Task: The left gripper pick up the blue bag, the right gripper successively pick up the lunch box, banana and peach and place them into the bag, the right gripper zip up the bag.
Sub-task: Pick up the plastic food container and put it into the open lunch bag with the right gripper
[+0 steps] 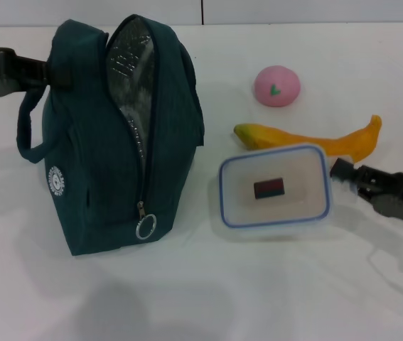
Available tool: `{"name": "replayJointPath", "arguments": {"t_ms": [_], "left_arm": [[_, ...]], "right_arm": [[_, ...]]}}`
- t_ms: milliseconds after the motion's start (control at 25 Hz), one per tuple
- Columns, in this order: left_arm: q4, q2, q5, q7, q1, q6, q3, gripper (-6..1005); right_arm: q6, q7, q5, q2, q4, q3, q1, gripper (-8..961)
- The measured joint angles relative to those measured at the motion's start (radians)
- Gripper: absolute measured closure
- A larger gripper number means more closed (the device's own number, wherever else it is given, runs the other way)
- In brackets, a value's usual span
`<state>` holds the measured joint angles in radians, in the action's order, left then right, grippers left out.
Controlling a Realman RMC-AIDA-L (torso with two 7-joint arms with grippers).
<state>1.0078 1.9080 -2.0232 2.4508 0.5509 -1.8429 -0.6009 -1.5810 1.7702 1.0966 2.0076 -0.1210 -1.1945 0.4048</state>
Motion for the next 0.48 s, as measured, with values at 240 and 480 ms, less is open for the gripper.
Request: {"name": "replayJointPath", "arguments": {"t_ms": [240, 480], "left_arm": [[0.0, -0.002, 0.0, -0.002, -0.002, -0.001, 0.002, 957], [-0.002, -0.001, 0.007, -0.002, -0.002, -0.003, 0.003, 957]], "right_arm": [[-0.087, 0.005, -0.002, -0.006, 0.001, 0.079, -0.002, 857], [-0.178, 0.038, -0.003, -0.009, 0.007, 0.193, -0.002, 857]]}}
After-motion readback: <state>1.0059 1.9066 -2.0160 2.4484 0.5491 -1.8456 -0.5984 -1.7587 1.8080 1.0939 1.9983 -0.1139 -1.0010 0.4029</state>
